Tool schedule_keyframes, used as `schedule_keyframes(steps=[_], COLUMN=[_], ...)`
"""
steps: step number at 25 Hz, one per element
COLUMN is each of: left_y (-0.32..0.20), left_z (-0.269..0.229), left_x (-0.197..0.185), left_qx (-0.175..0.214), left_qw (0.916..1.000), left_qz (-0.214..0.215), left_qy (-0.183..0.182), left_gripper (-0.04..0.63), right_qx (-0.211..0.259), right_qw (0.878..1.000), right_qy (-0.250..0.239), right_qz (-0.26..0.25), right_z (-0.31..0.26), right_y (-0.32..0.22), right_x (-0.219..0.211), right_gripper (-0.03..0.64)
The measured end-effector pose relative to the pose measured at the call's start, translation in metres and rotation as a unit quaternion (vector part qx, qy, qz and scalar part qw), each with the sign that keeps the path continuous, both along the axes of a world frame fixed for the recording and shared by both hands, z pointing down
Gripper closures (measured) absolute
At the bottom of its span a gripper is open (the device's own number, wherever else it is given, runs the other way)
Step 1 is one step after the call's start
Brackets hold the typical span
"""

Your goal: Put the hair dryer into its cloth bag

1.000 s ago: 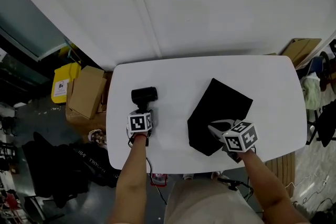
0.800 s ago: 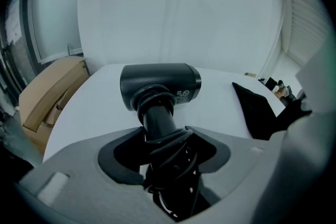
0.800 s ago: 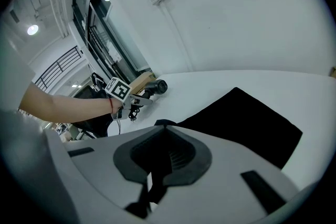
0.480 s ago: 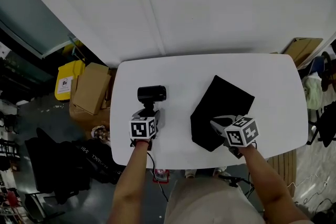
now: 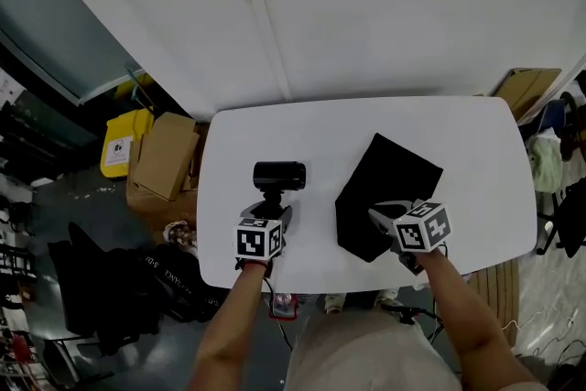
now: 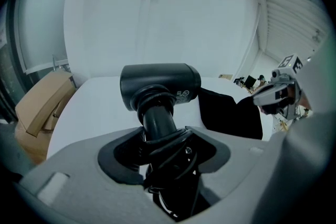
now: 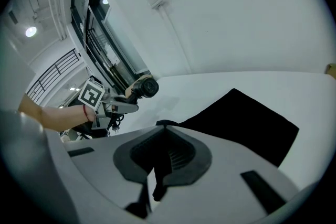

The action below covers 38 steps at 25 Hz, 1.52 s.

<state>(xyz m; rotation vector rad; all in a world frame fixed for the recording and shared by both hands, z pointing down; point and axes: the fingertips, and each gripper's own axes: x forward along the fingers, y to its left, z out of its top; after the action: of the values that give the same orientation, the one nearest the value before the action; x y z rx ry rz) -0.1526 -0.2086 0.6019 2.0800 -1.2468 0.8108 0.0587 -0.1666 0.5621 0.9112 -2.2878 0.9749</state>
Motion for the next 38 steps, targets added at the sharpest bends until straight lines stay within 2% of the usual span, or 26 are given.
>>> schedule_keyframes(steps=[21,30,34,36,38], left_y=[0.094,0.140,0.156,0.162,0.165], left_z=[-0.030,-0.026,-0.025,-0.022,-0.018], left_x=[0.037,0.065,0.081,0.088,0.090], left_qx=[-0.022,-0.050,-0.064,-0.069,-0.066], left_qw=[0.9957,0.9892,0.9833,0.9807,0.9805], left_qz=[0.087,0.129,0.159,0.174,0.183], left_qy=[0.024,0.050,0.060,0.054,0.031], left_gripper=[0.351,0.351,0.351,0.351,0.351], right_qx=[0.003,0.007,0.003,0.001,0.001], right_qw=[1.000,1.000,1.000,1.000,1.000], right_qy=[0.010,0.024,0.025,0.026,0.026], right_qz=[0.006,0.002,0.005,0.007,0.008], right_z=[-0.003,-0.004,-0.001,0.000,0.000], right_y=[0.010,0.011,0.011,0.011,0.011], right_x=[0.005,0.011,0.013,0.013,0.012], right_gripper=[0.594,0.594,0.594,0.594,0.594])
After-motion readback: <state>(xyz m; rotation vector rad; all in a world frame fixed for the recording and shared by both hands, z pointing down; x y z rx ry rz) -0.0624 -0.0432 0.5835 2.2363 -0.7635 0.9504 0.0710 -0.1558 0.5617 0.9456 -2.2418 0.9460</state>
